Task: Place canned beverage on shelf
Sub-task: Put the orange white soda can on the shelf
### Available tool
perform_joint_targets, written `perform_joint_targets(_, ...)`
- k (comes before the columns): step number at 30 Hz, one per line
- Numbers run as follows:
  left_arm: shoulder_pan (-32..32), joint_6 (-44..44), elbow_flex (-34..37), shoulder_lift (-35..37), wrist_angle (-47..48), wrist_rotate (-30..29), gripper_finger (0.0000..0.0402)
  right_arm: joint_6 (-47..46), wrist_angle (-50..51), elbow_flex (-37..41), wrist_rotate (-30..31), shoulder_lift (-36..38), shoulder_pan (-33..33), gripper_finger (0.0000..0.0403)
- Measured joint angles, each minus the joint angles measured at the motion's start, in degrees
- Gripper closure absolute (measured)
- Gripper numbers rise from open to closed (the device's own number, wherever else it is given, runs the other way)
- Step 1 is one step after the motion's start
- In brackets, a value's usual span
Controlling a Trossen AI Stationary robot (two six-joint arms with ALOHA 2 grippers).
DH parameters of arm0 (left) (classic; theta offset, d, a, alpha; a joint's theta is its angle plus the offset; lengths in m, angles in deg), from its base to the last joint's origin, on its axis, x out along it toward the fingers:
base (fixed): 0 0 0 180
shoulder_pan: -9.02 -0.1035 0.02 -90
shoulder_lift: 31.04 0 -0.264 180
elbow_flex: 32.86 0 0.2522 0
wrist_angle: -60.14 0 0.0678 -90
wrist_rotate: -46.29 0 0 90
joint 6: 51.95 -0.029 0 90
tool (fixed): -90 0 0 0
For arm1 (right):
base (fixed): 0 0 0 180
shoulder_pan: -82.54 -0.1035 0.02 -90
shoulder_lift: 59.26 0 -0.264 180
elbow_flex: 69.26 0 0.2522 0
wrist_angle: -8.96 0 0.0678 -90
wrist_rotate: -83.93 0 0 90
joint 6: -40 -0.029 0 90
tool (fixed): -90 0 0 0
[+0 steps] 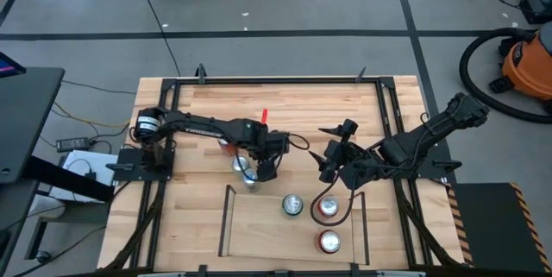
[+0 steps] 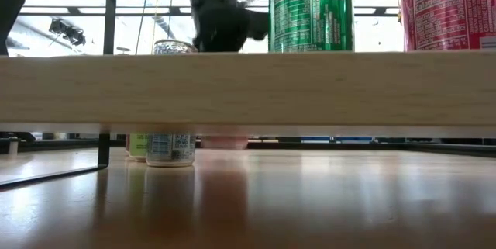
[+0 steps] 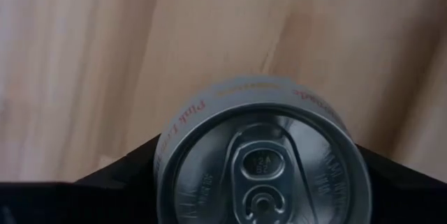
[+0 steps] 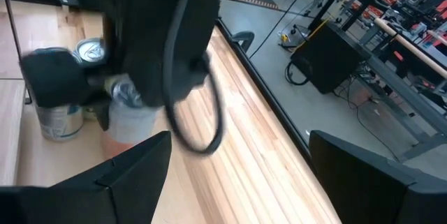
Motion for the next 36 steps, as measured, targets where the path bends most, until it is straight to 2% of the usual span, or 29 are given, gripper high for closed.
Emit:
perform_joint_targets(10, 4.69, -0.68, -9.71, 5.78, 3.55, -0.01, 0.0098, -0.26, 0.29, 0.02, 0.07, 0.00, 0.00, 0.0054)
perform_joint_targets(18, 8.66, 1.35, -14.89, 7.12, 10.76, -1.06, 0.0096, -0.27, 0.31, 0.02, 0.20, 0.00, 0.00, 0.0054)
perform_joint_targets(22, 10.80, 2.73, -15.66, 7.01, 13.67, -1.04, 0.0095, -0.25, 0.17, 0.02, 0.20, 0.02, 0.00, 0.0054)
perform_joint_targets(36, 18.56, 7.08, -15.23, 7.01, 12.38, -1.01, 0.0095, -0.08, -0.13, 0.02, 0.20, 0.01, 0.00, 0.0054)
